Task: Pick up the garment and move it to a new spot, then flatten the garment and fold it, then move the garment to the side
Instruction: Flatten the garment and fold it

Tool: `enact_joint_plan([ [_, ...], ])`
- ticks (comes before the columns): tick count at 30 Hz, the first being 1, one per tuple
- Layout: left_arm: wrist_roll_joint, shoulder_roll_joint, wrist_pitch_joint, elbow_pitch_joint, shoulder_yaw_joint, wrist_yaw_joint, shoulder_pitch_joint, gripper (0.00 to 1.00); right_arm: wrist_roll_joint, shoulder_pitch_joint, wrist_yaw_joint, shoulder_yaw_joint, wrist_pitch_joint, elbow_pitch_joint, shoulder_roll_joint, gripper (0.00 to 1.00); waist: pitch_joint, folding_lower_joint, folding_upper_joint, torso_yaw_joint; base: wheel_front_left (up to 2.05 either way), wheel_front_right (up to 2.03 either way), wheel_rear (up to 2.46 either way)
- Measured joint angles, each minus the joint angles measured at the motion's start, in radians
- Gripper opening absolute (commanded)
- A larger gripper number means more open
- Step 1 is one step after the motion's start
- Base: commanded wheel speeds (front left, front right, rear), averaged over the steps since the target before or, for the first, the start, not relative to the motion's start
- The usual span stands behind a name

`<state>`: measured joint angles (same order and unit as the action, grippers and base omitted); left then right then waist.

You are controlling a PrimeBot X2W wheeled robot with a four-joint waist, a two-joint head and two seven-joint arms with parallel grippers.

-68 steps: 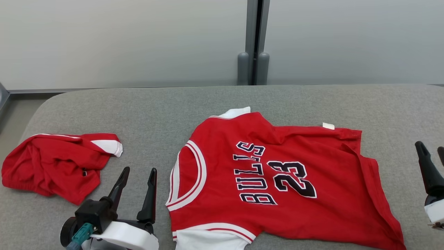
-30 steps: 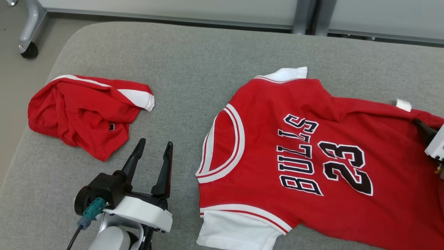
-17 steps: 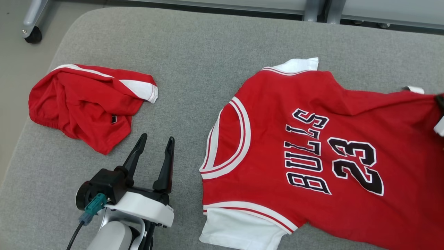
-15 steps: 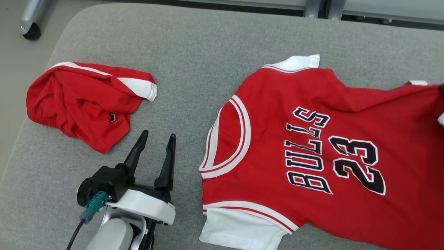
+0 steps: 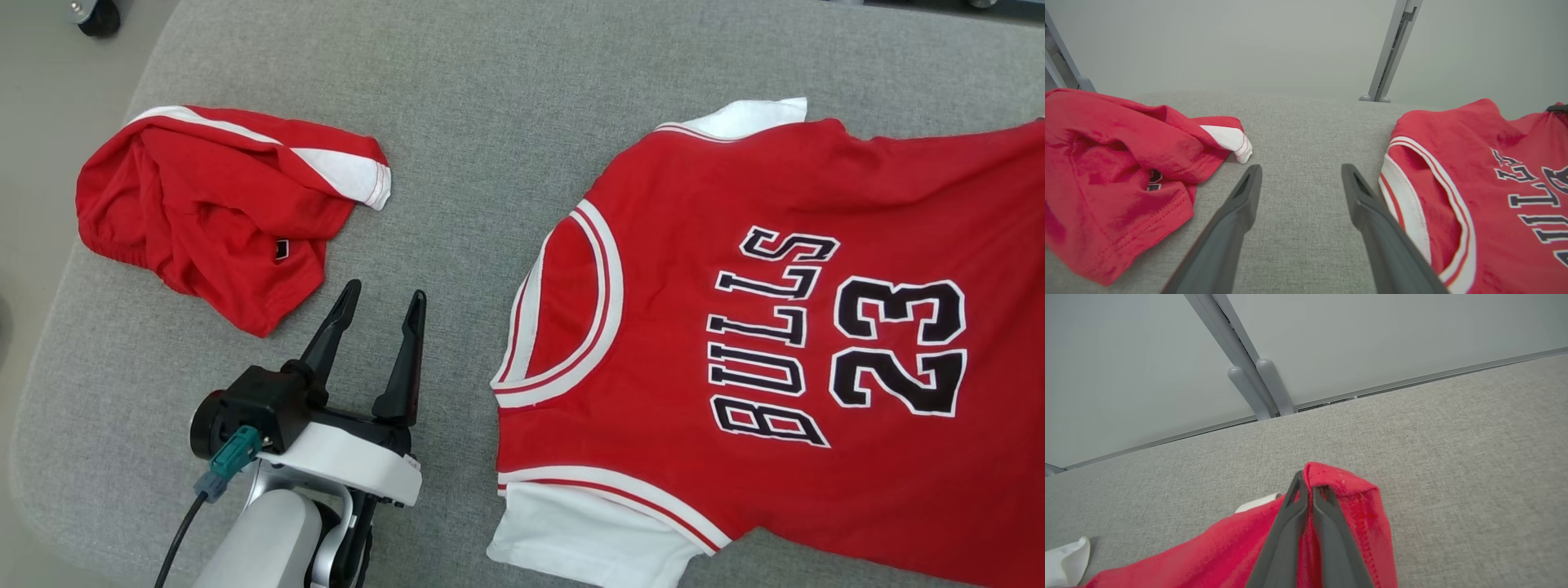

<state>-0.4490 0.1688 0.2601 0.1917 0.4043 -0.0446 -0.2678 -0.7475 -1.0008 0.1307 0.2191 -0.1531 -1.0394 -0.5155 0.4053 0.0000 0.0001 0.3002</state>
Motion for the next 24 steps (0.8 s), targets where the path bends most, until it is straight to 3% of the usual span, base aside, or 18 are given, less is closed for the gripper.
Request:
enact_joint_plan([
  [12,0.003,0.005,0.002,0.032,-0.017,0.004,0.025,1.00,-0.005,0.071,0.000,0.072,0.143,-0.054,0.043,1.00,-0.117,0.0000,0.0000,-0.040,0.00,0.00,0.00],
  [24,-0.016,0.061,-0.004,-0.010,-0.065,-0.036,0.151,1.00,-0.061,0.273,0.000,0.176,0.316,0.131,0.094,1.00,-0.308,0.0000,0.0000,-0.147,0.00,0.00,0.00],
])
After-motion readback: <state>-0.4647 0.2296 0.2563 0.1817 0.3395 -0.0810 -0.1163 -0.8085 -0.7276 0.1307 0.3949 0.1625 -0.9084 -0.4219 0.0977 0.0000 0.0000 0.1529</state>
